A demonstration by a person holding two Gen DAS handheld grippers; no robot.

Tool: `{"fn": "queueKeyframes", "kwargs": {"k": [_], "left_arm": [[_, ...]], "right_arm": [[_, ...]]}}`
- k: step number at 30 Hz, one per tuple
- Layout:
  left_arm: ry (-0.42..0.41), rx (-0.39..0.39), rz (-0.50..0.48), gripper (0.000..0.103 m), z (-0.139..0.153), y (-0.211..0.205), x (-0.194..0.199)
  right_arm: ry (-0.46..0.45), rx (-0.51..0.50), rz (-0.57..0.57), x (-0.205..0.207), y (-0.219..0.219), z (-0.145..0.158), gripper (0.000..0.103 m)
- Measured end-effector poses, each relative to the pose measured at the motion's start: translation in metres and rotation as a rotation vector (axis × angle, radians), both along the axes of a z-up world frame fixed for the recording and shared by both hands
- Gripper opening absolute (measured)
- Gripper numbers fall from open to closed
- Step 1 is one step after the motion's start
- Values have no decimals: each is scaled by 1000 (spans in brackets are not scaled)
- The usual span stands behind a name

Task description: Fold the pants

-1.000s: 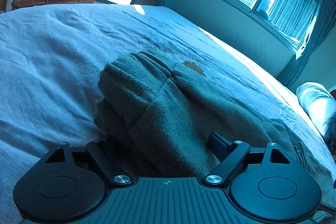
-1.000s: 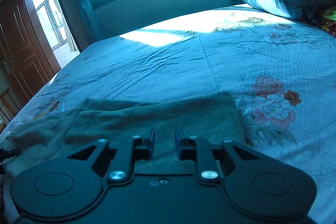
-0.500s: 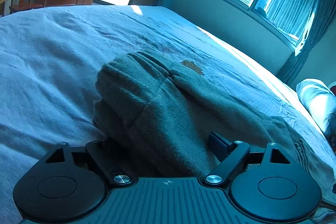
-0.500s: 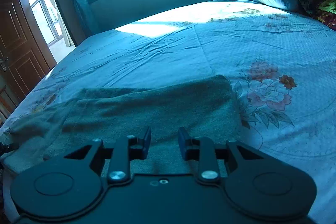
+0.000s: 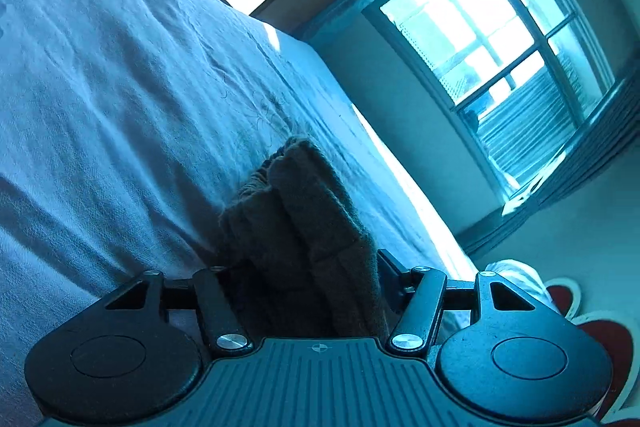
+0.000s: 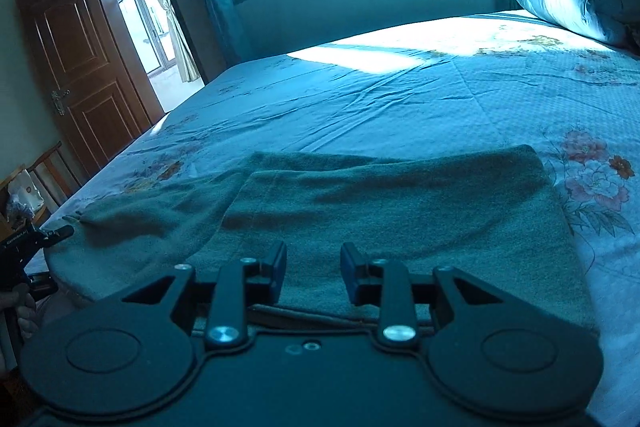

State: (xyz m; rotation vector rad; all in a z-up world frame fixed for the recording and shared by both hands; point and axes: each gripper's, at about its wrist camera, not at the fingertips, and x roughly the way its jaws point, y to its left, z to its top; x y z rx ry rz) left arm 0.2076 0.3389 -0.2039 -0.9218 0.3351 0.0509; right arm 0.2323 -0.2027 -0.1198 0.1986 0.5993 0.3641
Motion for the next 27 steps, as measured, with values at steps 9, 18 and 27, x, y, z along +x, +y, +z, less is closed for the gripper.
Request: {"fn": "queueKeyframes", "kwargs": {"k": [9,18,27], "left_arm": [[65,37,-37,36,-7,-2,10],[18,188,-75,36,31,-14,9],[-134,364,-190,36,121,-69,15]], "right_arm": [[-15,-73,149,-5,64,-1,24],[-36,-367,224,-25,116,-38,24],[-32,97,12,-37,5,-5,49]]}}
